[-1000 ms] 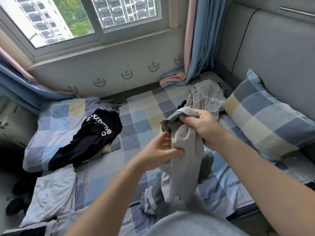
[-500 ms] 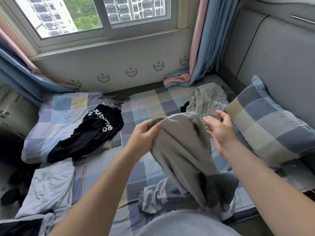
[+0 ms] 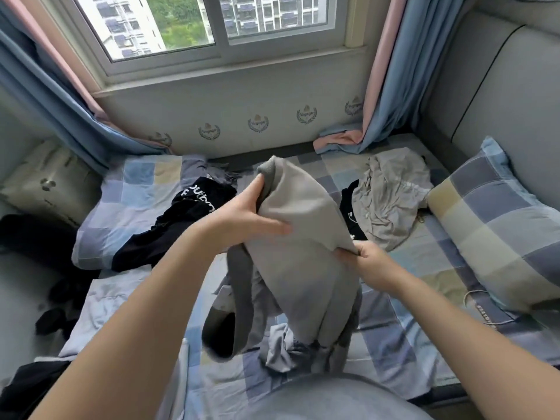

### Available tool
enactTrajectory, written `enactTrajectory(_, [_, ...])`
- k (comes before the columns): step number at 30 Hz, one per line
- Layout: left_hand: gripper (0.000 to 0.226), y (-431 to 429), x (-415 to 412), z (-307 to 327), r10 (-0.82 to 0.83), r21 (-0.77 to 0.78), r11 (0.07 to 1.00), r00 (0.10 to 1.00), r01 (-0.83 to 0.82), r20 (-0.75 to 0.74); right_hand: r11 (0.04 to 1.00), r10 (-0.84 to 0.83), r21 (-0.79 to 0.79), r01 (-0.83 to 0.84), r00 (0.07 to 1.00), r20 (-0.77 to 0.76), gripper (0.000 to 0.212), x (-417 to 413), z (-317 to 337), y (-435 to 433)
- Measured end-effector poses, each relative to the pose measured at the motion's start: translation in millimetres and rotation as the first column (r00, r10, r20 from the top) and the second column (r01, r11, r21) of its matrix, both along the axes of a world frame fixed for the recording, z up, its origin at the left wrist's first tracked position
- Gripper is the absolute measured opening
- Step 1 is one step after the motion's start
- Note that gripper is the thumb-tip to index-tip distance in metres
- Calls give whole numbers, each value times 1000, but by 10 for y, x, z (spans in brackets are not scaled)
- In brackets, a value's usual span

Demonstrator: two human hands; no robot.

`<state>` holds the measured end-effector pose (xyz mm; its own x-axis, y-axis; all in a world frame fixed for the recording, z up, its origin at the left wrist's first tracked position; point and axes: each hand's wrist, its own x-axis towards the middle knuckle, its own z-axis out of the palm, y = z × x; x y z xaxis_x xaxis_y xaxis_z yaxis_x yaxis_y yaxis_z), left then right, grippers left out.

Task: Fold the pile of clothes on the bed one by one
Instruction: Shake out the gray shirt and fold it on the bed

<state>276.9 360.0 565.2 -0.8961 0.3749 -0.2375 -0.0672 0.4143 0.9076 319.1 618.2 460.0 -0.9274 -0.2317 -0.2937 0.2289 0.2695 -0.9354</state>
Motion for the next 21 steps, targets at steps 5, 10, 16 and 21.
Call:
enactTrajectory(5, [49, -328, -4, -317, -181, -719, 640, 962, 271, 202, 998, -37, -52, 32, 995, -89, 41, -158, 391, 82])
enactTrajectory(10, [11, -379, 84, -431, 172, -26, 985, 971, -170, 166, 998, -39, 32, 45, 984, -175, 85, -238, 398, 168])
enactTrajectory(16, [46, -345, 49, -586, 524, -91, 846, 851, -526, -45, 997, -81, -3, 81, 988, -128, 107, -160, 203, 165])
enactTrajectory(21, [38, -203, 97, -669, 532, -78, 802, 768, -592, -357, 980, -163, -134, 150, 983, -88, 59, -126, 396, -53])
